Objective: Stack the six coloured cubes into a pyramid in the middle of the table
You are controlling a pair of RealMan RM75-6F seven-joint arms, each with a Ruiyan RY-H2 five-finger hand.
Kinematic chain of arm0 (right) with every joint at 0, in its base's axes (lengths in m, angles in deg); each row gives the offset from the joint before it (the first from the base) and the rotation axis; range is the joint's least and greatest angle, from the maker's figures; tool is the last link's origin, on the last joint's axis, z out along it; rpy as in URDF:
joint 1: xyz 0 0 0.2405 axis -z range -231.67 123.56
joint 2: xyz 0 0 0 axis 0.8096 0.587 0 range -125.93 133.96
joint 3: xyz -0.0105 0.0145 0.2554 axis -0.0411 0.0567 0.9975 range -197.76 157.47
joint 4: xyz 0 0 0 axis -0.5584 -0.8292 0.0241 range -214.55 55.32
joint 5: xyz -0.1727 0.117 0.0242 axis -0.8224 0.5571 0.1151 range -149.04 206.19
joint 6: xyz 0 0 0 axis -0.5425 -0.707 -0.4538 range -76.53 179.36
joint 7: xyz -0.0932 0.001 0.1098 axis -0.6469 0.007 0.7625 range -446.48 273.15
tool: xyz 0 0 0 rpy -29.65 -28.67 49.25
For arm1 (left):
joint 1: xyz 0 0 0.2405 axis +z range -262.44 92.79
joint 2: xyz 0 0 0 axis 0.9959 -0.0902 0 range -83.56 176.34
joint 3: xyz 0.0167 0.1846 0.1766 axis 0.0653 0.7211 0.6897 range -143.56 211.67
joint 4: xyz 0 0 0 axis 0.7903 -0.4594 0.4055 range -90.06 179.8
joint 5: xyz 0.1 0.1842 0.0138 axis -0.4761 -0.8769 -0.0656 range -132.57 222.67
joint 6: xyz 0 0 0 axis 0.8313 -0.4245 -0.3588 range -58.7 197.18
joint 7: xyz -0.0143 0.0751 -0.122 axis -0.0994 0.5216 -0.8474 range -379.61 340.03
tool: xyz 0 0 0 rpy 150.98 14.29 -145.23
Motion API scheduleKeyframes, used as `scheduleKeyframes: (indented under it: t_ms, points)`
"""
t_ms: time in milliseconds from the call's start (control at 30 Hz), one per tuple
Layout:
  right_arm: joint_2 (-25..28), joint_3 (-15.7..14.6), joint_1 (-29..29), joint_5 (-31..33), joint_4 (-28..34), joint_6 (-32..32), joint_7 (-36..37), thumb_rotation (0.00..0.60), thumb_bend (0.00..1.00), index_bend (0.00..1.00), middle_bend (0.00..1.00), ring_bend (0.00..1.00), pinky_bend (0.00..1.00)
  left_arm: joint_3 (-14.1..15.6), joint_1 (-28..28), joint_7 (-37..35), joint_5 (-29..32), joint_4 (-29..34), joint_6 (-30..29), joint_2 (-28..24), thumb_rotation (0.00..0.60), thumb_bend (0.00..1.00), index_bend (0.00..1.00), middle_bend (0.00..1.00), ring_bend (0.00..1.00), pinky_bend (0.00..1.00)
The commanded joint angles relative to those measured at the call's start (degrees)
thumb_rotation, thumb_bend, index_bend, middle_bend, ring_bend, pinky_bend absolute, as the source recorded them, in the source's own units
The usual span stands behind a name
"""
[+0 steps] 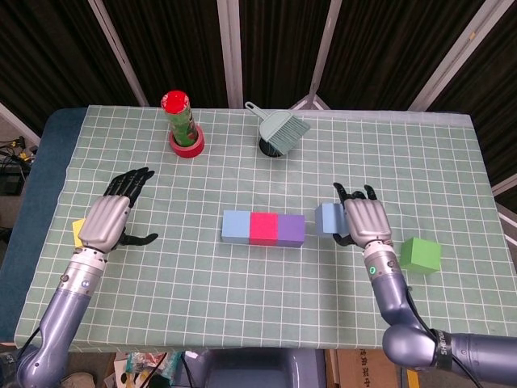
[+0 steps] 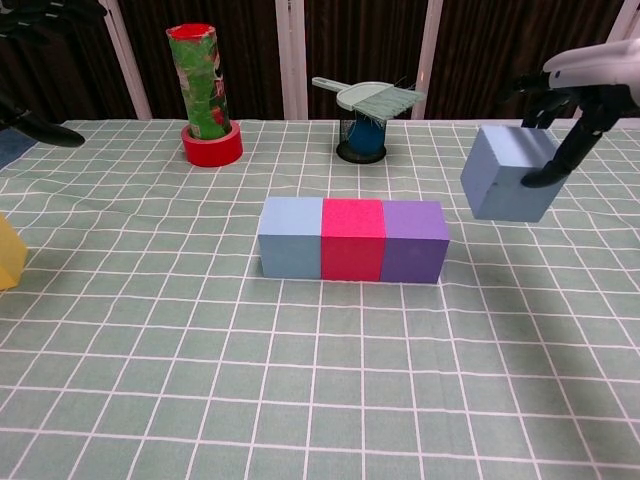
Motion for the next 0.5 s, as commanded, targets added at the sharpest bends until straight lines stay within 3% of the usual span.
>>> scheduleKeyframes:
  t_ms: [33,200,500]
  points:
    - [-3.66,2.93,-3.04,6.42,1.50,-4.03,-1.42,0.600,0.32,0.00,0.40,0.20,0.00,-0.37,0.12,-0.92,0.21,0.34,0.19,-0.50,0.600,0.08,0.00,0.03,0.00,0.00]
    - [-7.04,6.57,-5.11,11.39,1.59,-6.28,0.24,0.600,0.32,0.00,0.40,0.20,0.00,-0.89,0.25,-2.49,0.45,0.63,0.59,-1.33,0.600,0.08,0.00,0.03,0.00,0.00]
    - [-11.60,7.93,-8.55,12.71,-0.34,-9.69,-0.89,0.600,0.32,0.00,0.40,0.20,0.00,-1.51,0.37,-4.50,0.98,0.77,1.15,-2.40,0.600,0.08,0.00,0.03,0.00,0.00]
